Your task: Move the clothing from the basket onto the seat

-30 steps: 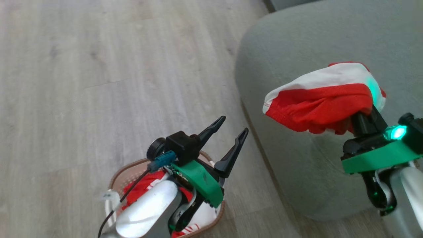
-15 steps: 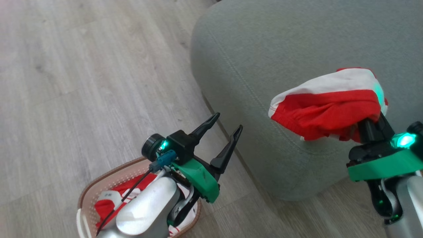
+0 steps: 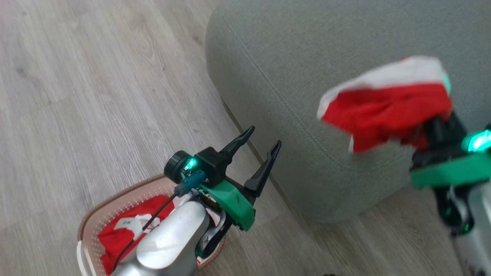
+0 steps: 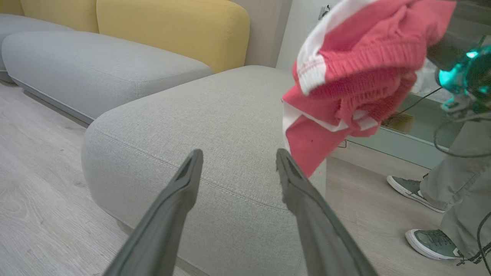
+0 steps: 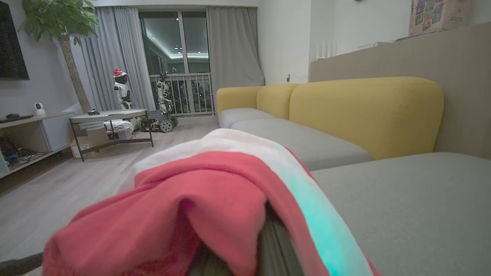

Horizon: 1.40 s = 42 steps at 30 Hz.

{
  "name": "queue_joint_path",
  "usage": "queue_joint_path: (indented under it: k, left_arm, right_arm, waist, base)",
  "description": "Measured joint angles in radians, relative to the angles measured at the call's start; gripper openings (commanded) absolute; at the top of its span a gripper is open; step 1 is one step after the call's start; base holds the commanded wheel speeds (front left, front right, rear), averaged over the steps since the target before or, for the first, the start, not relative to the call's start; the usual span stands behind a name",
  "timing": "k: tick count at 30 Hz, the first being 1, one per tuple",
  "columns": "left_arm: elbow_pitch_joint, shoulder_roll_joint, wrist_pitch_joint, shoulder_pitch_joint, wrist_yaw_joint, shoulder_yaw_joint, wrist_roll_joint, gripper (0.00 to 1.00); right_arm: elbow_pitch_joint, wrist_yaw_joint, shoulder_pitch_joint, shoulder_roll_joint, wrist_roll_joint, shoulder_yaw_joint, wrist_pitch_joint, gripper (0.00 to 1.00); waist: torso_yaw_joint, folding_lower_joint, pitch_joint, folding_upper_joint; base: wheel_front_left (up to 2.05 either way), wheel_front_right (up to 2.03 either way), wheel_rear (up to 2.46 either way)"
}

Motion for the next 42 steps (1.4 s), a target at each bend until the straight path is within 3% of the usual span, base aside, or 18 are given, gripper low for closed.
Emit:
queue_joint_path:
  k: [16,32,35,42]
  left_arm:
    - [0.002,-0.013,0.011,-0.162,-0.006,-0.028,0.071,1.00]
    - [0.033,-0.056,0.021,-0.356,0.002,-0.100,0.119,1.00]
    - [0.037,-0.057,0.021,-0.371,0.004,-0.107,0.119,1.00]
    - [0.060,-0.059,0.019,-0.397,0.025,-0.129,0.116,1.00]
  right_arm:
    - [0.279,0.000,-0.427,-0.142,0.144,0.015,0.000,0.00]
    - [0.574,0.000,-0.711,-0.283,0.218,0.008,-0.001,0.00]
    - [0.611,0.000,-0.732,-0.288,0.218,0.035,-0.001,0.00]
    - [0.816,0.000,-0.771,-0.302,0.259,0.214,-0.001,0.00]
  waist:
    - [0.077,0.0001,0.196,0.0000]
    - [0.181,0.0002,0.446,0.0000]
    - [0.192,0.0003,0.474,-0.0001]
    - [0.227,0.0001,0.521,-0.0001]
  base:
    - [0.00,0.00,0.00]
    - [0.00,0.00,0.00]
    - [0.00,0.00,0.00]
    - [0.00,0.00,0.00]
